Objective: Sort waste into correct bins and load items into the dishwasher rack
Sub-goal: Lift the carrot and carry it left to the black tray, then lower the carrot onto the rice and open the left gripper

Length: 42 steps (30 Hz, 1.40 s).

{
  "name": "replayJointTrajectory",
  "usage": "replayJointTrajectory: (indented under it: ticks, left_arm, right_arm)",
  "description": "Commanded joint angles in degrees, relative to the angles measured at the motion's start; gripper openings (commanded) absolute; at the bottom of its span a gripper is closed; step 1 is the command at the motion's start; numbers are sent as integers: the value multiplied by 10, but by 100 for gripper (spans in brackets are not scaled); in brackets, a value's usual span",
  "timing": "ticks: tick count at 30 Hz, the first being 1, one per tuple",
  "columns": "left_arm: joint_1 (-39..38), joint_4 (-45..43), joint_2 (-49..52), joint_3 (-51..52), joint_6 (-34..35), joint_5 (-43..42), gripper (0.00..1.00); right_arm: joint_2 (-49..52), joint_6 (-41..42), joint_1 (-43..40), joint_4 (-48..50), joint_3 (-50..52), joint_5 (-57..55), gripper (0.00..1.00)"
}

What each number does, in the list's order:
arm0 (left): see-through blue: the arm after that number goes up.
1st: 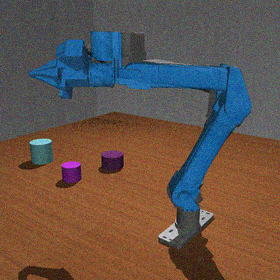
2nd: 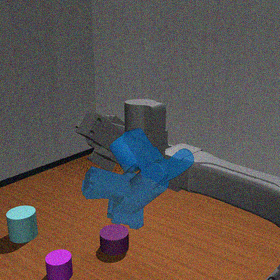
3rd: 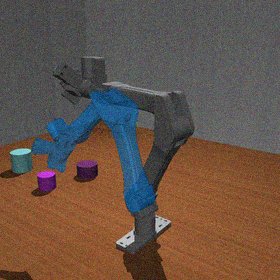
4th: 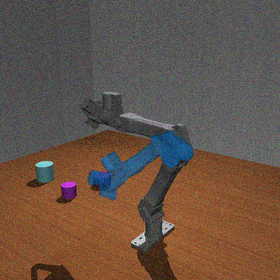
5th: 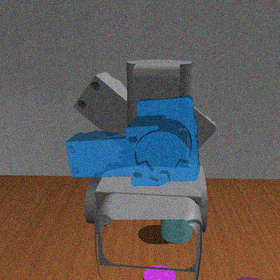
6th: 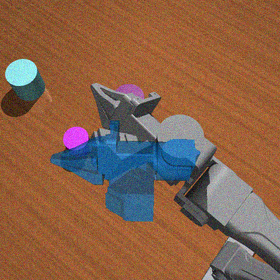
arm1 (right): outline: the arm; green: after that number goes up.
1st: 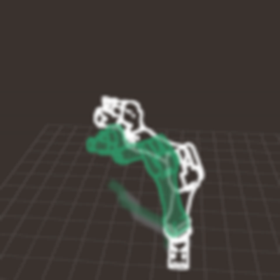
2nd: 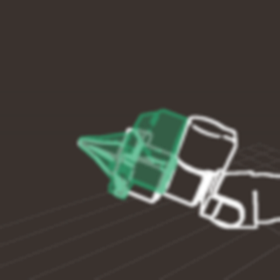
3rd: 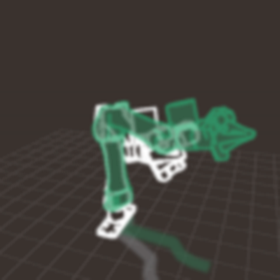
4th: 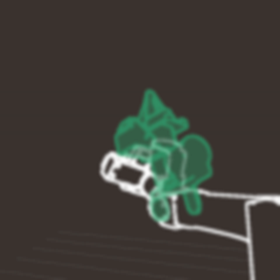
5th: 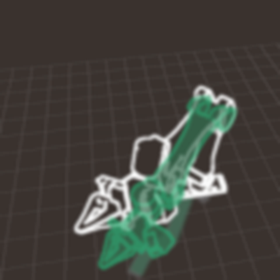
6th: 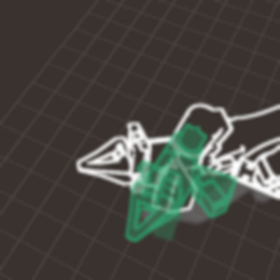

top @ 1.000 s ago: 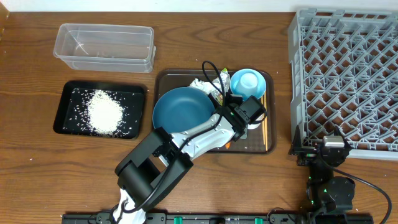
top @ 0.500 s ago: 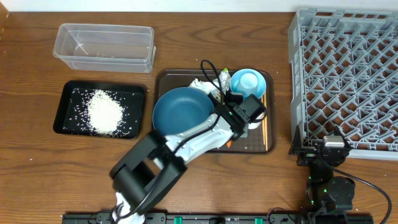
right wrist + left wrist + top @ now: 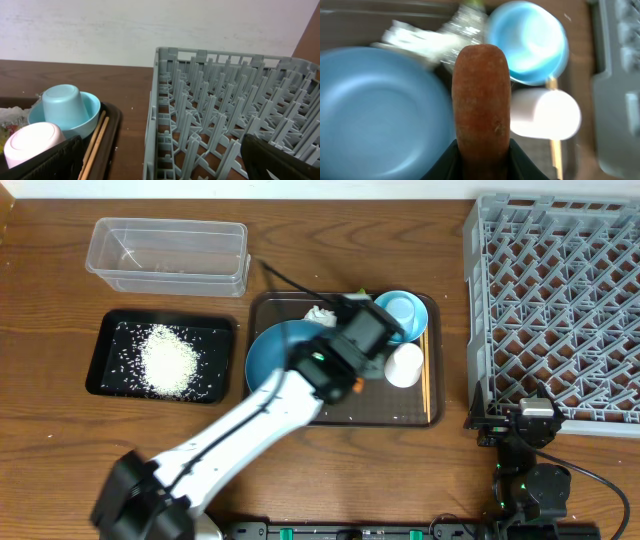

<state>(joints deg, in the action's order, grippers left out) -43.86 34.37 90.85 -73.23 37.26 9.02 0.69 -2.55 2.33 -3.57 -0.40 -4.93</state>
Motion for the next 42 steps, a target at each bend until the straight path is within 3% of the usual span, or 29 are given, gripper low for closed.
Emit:
replayJointTrajectory:
  ticks: [1, 8, 17, 21, 32, 36, 42]
  left_arm:
    - [62, 37, -33, -3, -21, 24, 11]
    - [256, 113, -44, -2, -20, 30, 11]
    - [503, 101, -35, 0, -20, -31, 11]
    - [568, 90, -8, 7, -21, -36, 11]
    - [614, 77, 98, 8, -20, -73, 11]
    - [614, 78, 105, 8, -20, -73, 17]
    - [614, 78, 105, 8, -21, -73, 17]
  right_arm:
    - [-3, 6, -3, -2, 1, -2, 99]
    - [-3, 6, -3, -2, 1, -2, 99]
    - [-3, 6, -3, -2, 1, -2, 99]
    - [-3, 6, -3, -2, 1, -2, 99]
    - [-3, 6, -3, -2, 1, -2, 99]
    - [-3, 6, -3, -2, 1, -2, 99]
    - [-3, 6, -3, -2, 1, -2, 99]
